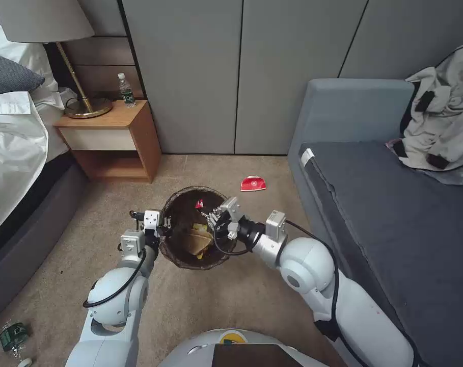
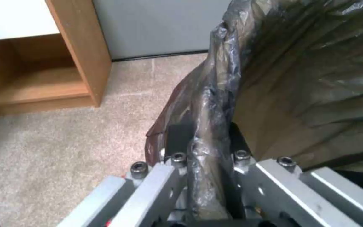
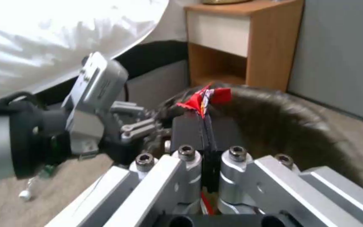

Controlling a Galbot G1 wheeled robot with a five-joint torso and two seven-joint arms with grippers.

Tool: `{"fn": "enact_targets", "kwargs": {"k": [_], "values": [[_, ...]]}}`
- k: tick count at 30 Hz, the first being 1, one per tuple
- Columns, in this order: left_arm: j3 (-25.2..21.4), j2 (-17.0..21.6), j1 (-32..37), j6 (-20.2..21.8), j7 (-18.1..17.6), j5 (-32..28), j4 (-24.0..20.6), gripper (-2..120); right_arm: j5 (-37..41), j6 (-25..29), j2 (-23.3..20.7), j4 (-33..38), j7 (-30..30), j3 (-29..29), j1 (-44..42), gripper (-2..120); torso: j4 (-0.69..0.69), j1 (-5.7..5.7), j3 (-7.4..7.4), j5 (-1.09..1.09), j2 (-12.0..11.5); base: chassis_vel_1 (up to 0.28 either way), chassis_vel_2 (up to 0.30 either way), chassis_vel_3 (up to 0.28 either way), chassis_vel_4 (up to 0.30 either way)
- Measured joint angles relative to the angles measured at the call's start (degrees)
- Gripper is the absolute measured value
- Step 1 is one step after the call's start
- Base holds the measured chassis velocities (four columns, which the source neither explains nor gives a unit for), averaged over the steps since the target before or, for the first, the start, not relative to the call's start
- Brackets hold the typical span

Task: Pick up the trash bin, then pick up the garbage from the floor and place it into the trash bin.

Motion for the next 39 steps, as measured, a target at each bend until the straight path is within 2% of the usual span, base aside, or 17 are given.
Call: {"fn": "enact_targets", "kwargs": {"k": [2,4,6,9,11,13,14,15,18,19,23,24,27,39], "values": [[0.1,0.0,0.0,0.0,0.0,0.1,-0.1,3,-0.4,-0.2,0.2,0.0,0.4,-0.7,-0.2,-2,0.0,0.0,0.0,0.0,0.0,0.0,0.0,0.0,0.0],[0.2,0.0,0.2,0.0,0.0,0.2,-0.4,3,-0.8,-0.4,0.4,0.0,1.3,-1.5,-0.6,9,0.0,0.0,0.0,0.0,0.0,0.0,0.0,0.0,0.0],[0.2,0.0,0.2,0.0,0.0,0.2,-0.5,3,-0.9,-0.4,0.4,0.0,1.5,-1.7,-0.7,13,0.0,0.0,0.0,0.0,0.0,0.0,0.0,0.0,0.0],[0.2,0.0,0.3,0.0,0.0,0.2,-0.8,3,-1.2,-0.5,0.5,-0.3,1.9,-2.3,-0.9,28,0.0,0.0,0.0,0.0,0.0,0.0,0.0,0.0,0.0],[0.2,0.0,0.3,0.0,0.0,0.2,-0.9,3,-1.2,-0.5,0.6,-0.3,2.0,-2.5,-1.0,30,0.0,0.0,0.0,0.0,0.0,0.0,0.0,0.0,0.0],[0.1,0.1,0.3,0.1,0.0,0.1,-1.1,3,-1.2,-1.0,1.1,-0.3,2.7,-3.0,-1.2,42,0.0,0.0,0.0,0.0,0.0,0.0,0.0,0.0,0.0],[0.1,0.1,0.3,0.2,0.0,0.1,-1.4,3,-0.9,-1.1,1.3,-0.4,3.6,-3.5,-1.2,55,0.0,0.0,0.0,0.0,0.0,0.0,0.0,0.0,0.0],[0.1,0.1,0.3,0.2,0.0,0.1,-1.4,3,-0.9,-1.1,1.3,-0.4,3.6,-3.5,-1.2,55,0.0,0.0,0.0,0.0,0.0,0.0,0.0,0.0,0.0],[0.0,0.0,0.4,0.2,0.0,0.1,-1.5,3,-0.6,-1.1,1.3,-0.2,3.8,-3.4,-1.1,68,0.0,0.0,0.0,0.0,0.0,0.0,0.0,0.0,0.0],[0.0,0.0,0.4,0.2,0.0,0.1,-1.5,3,-0.6,-1.1,1.3,-0.2,3.8,-3.4,-1.1,68,0.0,0.0,0.0,0.0,0.0,0.0,0.0,0.0,0.0],[-0.2,0.0,0.5,0.3,0.0,0.0,-1.7,3,-0.2,-1.1,1.3,0.5,3.8,-2.3,-1.3,87,0.0,0.0,0.0,0.0,0.0,0.0,0.0,0.0,0.0],[-0.2,0.0,0.5,0.3,0.0,0.0,-1.7,3,-0.2,-1.1,1.3,0.5,3.8,-2.3,-1.3,87,0.0,0.0,0.0,0.0,0.0,0.0,0.0,0.0,0.0],[-0.2,-0.1,0.6,0.3,0.0,0.0,-1.7,3,0.2,-1.1,1.4,1.2,3.7,-1.5,-1.6,98,0.0,0.0,0.0,0.0,0.0,0.0,0.0,0.0,0.0],[-0.4,-0.1,0.7,0.3,0.0,0.0,-1.9,3,2.2,-0.4,0.9,4.8,3.5,3.1,-2.5,100,0.0,0.0,0.0,0.01,0.0,0.0,0.0,0.0,0.0]]}}
